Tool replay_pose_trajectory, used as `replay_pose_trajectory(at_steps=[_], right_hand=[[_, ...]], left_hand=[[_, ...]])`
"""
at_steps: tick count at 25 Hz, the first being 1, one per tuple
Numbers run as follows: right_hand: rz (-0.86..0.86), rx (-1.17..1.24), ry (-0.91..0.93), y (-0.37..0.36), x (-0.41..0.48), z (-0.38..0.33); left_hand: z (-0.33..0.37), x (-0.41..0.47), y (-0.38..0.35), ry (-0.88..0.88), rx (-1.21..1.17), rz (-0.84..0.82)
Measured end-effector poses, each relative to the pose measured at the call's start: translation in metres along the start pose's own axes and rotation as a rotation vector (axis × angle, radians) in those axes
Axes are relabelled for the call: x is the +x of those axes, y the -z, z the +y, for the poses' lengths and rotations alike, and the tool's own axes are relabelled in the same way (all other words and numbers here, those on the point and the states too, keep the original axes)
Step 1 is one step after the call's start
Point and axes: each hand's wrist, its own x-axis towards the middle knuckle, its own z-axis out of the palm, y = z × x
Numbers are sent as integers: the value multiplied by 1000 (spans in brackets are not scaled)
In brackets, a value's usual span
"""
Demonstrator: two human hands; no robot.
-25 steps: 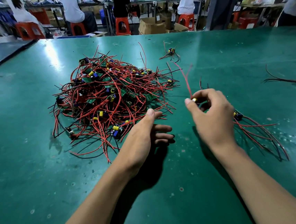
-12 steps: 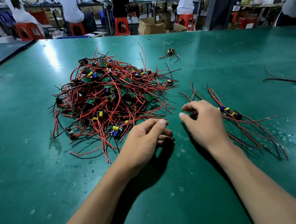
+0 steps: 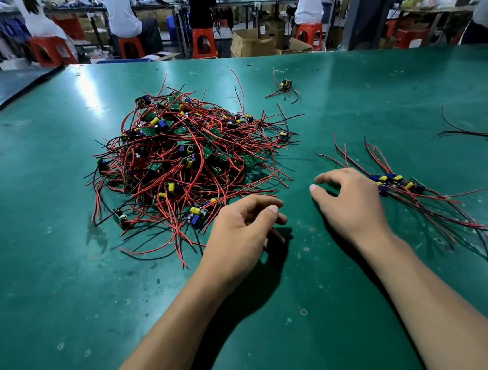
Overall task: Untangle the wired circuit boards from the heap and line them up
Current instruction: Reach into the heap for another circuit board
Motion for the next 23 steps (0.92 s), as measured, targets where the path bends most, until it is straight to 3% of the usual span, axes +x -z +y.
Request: replay_pose_trajectory(at_steps=[6, 10, 14, 19, 23], right_hand=[[-95, 134, 55, -9, -10, -20], [-139, 174, 67, -8, -15, -27], [-148, 165, 69, -5, -16, -30], [-182, 212, 43, -4, -18, -35], [-379, 385, 10, -3, -22, -44]], left_hand=[[-4, -3, 1, -279, 703, 318], [0, 2, 16, -96, 966, 415], [5, 7, 25, 0, 1034, 413], [5, 5, 21, -142, 972, 413], [0, 3, 14, -294, 781, 364]])
